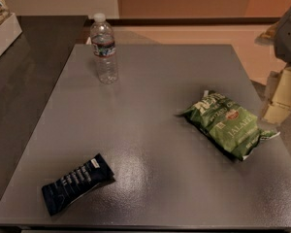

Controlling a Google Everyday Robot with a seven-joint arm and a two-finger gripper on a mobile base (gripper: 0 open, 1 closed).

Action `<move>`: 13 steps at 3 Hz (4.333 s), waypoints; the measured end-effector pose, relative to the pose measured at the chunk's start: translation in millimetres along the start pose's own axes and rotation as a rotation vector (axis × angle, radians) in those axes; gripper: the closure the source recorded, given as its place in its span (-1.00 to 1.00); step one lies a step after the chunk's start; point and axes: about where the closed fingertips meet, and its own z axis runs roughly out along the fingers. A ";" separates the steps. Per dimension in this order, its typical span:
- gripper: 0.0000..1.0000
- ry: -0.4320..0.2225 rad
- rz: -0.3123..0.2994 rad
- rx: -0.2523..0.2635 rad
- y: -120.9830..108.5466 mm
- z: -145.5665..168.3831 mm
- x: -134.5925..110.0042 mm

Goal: Move water bottle near rxbar blueberry

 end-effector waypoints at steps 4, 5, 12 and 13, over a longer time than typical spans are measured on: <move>-1.00 -0.202 0.052 0.045 -50.7 25.7 -75.8; -1.00 -0.290 0.063 0.056 -76.4 39.7 -114.9; -1.00 -0.610 0.163 -0.104 -134.4 144.1 -314.5; -1.00 -0.649 0.170 -0.133 -124.9 148.1 -323.9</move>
Offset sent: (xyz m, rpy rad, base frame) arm 0.0239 0.0195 -0.0044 0.0748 -0.0168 0.0083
